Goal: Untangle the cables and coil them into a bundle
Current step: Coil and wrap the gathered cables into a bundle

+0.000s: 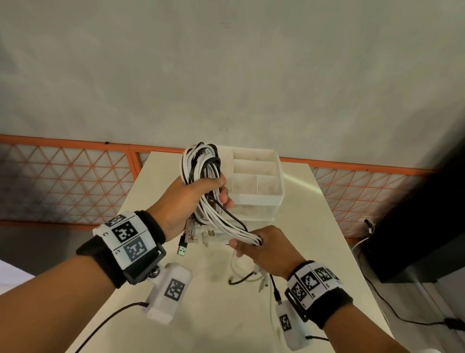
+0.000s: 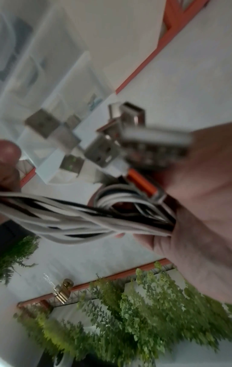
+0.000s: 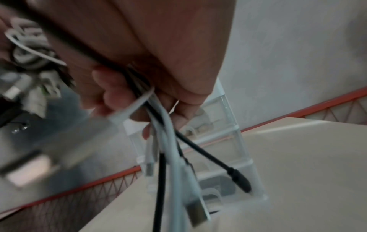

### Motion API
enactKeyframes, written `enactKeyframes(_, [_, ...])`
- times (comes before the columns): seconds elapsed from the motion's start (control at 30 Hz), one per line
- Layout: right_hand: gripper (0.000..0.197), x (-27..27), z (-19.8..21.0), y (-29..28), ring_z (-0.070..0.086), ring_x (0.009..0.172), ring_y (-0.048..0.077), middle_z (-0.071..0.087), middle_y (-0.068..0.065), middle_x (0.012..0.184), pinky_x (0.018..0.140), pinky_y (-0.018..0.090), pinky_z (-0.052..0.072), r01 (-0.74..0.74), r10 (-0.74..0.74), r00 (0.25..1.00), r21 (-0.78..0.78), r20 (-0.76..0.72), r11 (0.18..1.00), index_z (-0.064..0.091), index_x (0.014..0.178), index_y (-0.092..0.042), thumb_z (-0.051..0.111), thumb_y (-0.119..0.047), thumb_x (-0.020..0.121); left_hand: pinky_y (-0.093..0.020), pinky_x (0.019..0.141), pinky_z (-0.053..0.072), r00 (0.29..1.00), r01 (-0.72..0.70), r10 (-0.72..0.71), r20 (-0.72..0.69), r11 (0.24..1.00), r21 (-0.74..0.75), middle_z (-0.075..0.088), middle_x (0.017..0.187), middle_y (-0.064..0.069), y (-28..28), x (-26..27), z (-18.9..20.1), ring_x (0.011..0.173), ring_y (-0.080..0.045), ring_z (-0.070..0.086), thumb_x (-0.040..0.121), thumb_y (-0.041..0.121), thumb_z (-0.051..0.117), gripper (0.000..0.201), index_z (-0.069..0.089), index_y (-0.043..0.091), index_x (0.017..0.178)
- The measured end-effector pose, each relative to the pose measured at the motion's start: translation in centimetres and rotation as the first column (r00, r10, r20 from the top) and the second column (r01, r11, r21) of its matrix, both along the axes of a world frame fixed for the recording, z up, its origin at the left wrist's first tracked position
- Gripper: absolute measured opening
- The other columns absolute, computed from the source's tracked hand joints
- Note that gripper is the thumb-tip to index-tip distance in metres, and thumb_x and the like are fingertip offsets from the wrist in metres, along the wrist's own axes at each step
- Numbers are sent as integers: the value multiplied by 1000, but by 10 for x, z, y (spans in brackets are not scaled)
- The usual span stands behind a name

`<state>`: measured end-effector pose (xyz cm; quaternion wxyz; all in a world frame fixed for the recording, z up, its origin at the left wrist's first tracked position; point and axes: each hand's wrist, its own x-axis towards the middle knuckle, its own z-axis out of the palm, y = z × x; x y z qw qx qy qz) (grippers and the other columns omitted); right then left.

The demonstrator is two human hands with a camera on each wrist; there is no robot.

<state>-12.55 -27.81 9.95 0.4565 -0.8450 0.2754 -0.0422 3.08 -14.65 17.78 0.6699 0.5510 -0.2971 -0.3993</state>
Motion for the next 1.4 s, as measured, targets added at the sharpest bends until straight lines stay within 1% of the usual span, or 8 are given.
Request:
enactKeyframes(0.23, [22, 0, 11, -30, 53, 49, 8, 61, 1, 48, 51, 17, 40, 98, -132, 986, -290, -99, 952, 69, 58, -9, 71, -20, 78, -33, 63, 51, 948, 298, -315, 38, 925, 237, 47, 57, -10, 2, -16, -9, 52, -24, 51, 96, 14, 60, 19, 61, 7, 79])
enactKeyframes(0.5, [32, -4, 31, -36, 34, 52, 24, 36, 5, 49, 50, 26, 30, 277, -289, 957, -406, 33, 871, 36, 48, -12, 57, -10, 72, -42, 75, 50, 882, 151, -294, 368, 916, 371, 61, 57, -5, -1, -13, -24, 62, -25, 59, 89, 40, 64, 41, 59, 5, 69])
enactKeyframes(0.63, [26, 4, 48, -27, 39, 56, 26, 43, 5, 53, 50, 25, 28, 345, -357, 933, -399, 46, 850, 40, 50, -11, 53, -9, 72, -20, 70, 51, 817, 67, -293, 498, 904, 422, 69, 74, 15, -5, -25, -27, 67, 4, 64, 76, 48, 78, 27, 67, 33, 96])
enactKeyframes(0.73, [22, 14, 60, -17, 47, 58, 30, 51, 7, 57, 51, 26, 33, 390, -379, 919, -392, 108, 833, 44, 51, -11, 53, -9, 72, -18, 75, 54, 822, -27, -209, 530, 915, 403, 74, 91, 17, -14, -36, -33, 82, 4, 69, 66, 56, 82, 47, 67, 39, 108])
enactKeyframes(0.93, [30, 18, 68, 5, 45, 52, 18, 53, 7, 54, 48, 28, 36, 296, -197, 934, -340, 297, 893, 49, 59, -7, 64, -15, 83, -20, 51, 42, 883, -227, 74, 463, 932, 284, 60, 50, 14, -23, -35, -31, 48, -7, 55, 81, 32, 71, 16, 63, 26, 68])
enactKeyframes(1.1, [19, 9, 61, 11, 64, 67, 9, 68, -3, 80, 69, 30, 54, 89, -53, 901, -63, 431, 994, 65, 103, -12, 53, -28, 103, -39, 71, 55, 905, -283, 177, 386, 929, 237, 74, 72, -5, -23, -18, -22, 71, -27, 67, 84, 23, 66, 13, 74, 15, 77])
enactKeyframes(1.2, [24, 9, 52, 10, 54, 58, 5, 63, -8, 75, 61, 26, 48, 141, -90, 870, -69, 484, 988, 62, 105, -13, 43, -28, 107, -50, 91, 56, 939, -212, 131, 317, 948, 237, 77, 82, -10, -21, -20, -21, 81, -29, 72, 90, 15, 62, 18, 75, 7, 82])
enactKeyframes(1.4, [34, 24, 35, 25, 59, 81, 8, 63, 0, 91, 72, 17, 48, 253, 3, 781, -320, 625, 913, 60, 120, -4, 34, -19, 104, -29, 85, 56, 973, -18, -22, 228, 985, 169, 77, 93, -2, -21, -40, -12, 90, -13, 73, 73, 75, 52, 67, 70, 18, 105])
